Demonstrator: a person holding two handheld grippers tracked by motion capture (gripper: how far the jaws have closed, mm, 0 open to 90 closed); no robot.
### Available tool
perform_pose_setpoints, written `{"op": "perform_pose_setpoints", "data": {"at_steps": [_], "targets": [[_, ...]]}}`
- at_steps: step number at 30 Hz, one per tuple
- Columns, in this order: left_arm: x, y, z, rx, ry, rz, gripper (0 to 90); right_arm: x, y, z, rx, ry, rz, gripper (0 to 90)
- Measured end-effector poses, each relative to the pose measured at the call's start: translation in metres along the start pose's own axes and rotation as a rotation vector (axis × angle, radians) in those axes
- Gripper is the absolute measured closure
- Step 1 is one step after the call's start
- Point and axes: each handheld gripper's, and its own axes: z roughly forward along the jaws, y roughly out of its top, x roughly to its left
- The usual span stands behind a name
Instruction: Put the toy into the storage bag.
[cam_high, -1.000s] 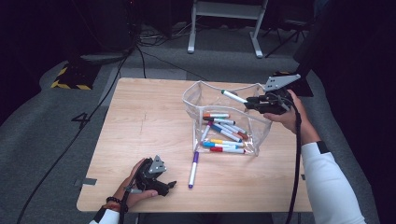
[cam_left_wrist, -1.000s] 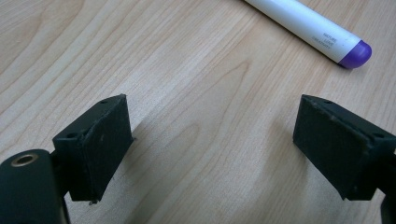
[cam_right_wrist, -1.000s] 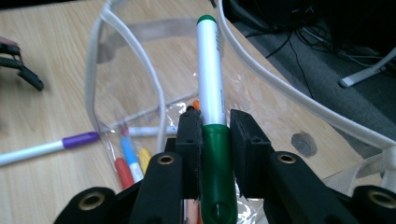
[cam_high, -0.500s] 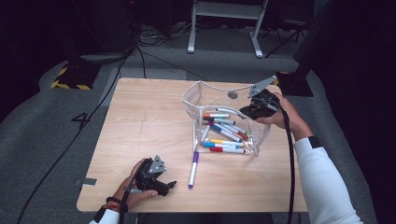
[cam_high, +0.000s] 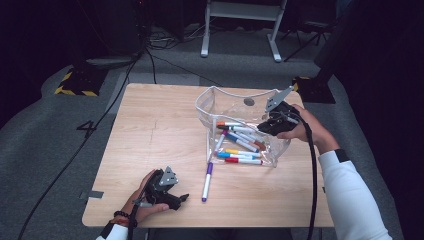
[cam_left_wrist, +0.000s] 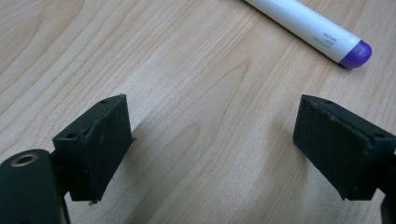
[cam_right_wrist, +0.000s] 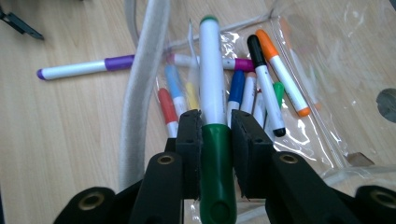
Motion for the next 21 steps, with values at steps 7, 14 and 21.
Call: {"op": "perform_pose_setpoints", "data": {"at_steps": [7, 14, 21], "targets": [[0.000, 0.000, 0.000, 0.000, 0.000, 0.000, 11.8, -0.004, -0.001, 0.002, -0.009, -0.020, 0.027, 69.3], [0.000, 0.000, 0.000, 0.000, 0.000, 0.000, 11.8, -0.007, -0.004, 0.000, -0.020, -0.067, 0.059, 58.0], [0.000, 0.000, 0.000, 0.000, 0.000, 0.000, 11.8, -0.011, -0.009, -0.006, -0.071, -0.127, 0.104, 47.7]]}}
